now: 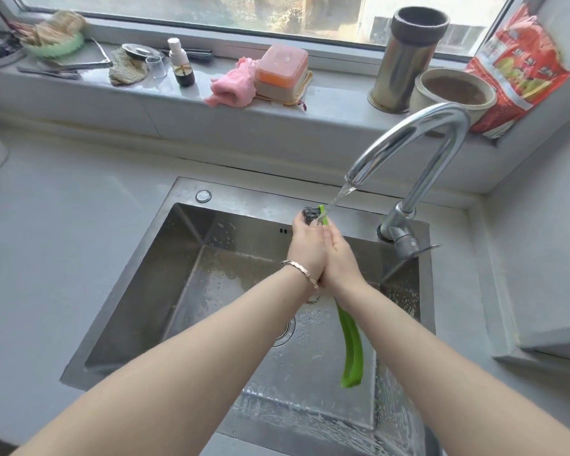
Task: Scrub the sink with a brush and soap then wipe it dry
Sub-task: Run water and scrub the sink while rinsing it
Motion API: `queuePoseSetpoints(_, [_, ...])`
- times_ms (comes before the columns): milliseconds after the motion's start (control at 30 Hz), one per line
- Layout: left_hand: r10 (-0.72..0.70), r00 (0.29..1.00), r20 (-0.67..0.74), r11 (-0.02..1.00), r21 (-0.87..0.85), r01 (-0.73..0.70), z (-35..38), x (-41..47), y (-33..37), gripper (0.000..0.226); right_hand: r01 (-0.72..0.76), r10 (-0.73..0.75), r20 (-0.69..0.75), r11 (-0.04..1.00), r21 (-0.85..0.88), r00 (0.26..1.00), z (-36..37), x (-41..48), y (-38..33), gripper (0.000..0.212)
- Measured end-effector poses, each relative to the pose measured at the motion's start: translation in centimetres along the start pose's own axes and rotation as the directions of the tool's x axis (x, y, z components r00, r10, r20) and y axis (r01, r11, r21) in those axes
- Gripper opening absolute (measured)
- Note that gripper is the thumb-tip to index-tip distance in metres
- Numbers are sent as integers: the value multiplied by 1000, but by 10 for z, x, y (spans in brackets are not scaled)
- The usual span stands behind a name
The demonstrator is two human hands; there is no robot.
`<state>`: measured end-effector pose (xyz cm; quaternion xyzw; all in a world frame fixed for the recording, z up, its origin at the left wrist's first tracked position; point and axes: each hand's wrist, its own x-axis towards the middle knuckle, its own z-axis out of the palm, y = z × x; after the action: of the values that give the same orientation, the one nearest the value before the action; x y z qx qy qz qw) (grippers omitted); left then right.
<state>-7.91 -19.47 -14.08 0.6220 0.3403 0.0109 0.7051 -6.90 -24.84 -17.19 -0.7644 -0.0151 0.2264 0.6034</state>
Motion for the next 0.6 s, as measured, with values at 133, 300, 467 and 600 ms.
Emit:
queuePoseSetpoints(133, [-69, 998, 6, 996, 53, 68, -12, 14, 2, 34, 38, -33, 73, 997, -71, 997, 8, -16, 2, 42])
queuePoseSetpoints(300, [-62, 994, 87, 989, 139, 50, -10, 4, 7, 50, 93, -90, 30, 985, -147, 996, 3, -4, -4, 41])
queuePoseSetpoints(467, [-134, 986, 98, 989, 84, 126, -11, 13, -8, 60, 86, -60, 94, 951, -298, 994, -4, -9, 0, 45])
queuePoseSetpoints(600, [-282, 952, 118, 942, -155, 299, -13, 29, -12, 47, 99, -54, 123, 914, -394, 991, -1, -31, -8, 48])
